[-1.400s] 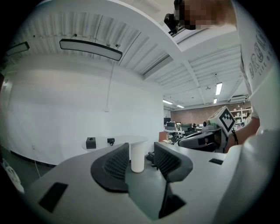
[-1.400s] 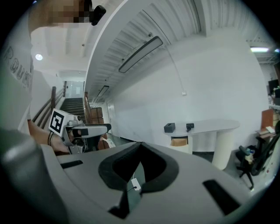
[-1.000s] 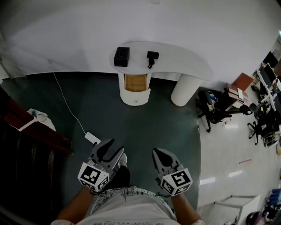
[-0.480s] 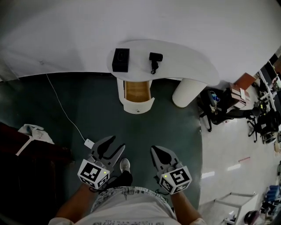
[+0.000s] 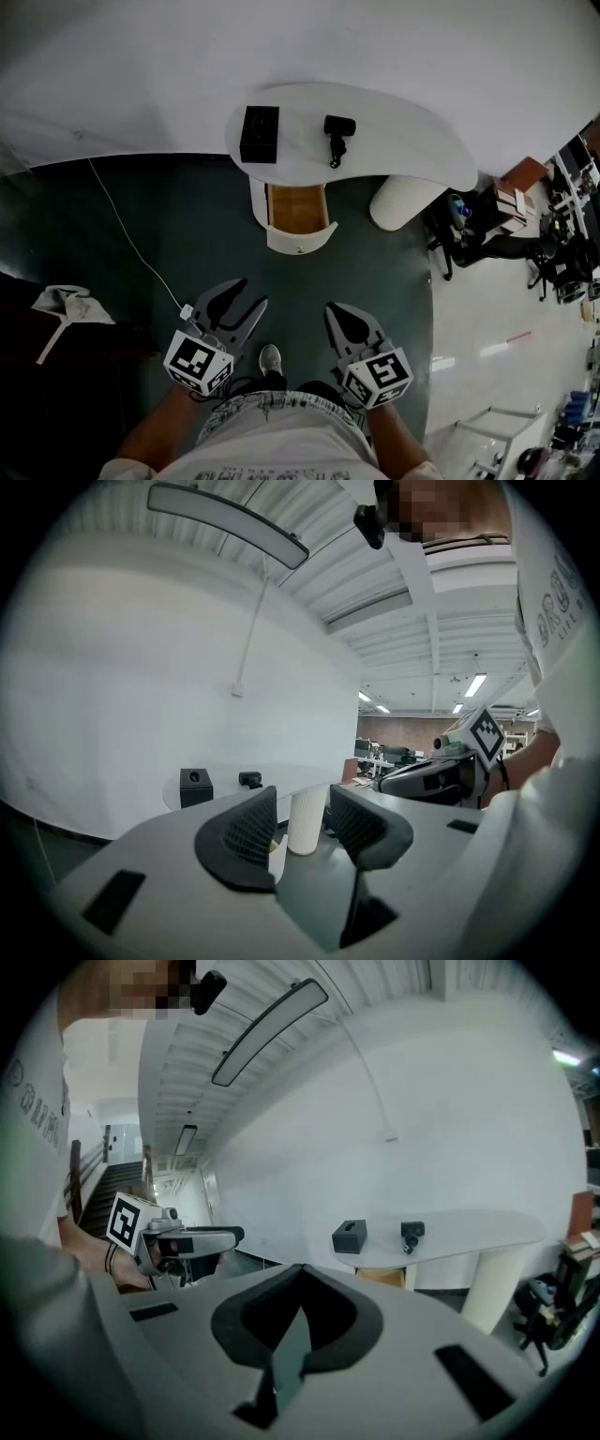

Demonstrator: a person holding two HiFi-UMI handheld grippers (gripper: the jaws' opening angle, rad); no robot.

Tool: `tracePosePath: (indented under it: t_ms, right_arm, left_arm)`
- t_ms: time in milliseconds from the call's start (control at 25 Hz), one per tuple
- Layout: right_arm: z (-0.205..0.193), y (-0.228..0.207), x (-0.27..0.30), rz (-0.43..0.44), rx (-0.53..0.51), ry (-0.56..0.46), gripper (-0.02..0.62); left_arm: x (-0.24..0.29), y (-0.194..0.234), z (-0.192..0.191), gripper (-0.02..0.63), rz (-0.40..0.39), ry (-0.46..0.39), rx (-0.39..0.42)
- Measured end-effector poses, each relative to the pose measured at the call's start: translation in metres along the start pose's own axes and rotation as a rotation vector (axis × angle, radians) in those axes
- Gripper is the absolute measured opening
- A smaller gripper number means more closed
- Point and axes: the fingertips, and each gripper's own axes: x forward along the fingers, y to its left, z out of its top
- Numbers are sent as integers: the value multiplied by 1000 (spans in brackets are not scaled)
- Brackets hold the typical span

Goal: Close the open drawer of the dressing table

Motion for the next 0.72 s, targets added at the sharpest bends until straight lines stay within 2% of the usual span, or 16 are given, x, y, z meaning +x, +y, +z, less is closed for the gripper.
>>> tracePosePath:
  t_ms: [440, 720]
  right_arm:
    - [28, -35, 44, -28, 6, -1, 9]
    - [38, -75, 70, -8, 7, 2, 9]
  left_arm:
    - [41, 39, 3, 198, -18, 9, -2]
    - [83, 55, 5, 198, -7, 22, -2]
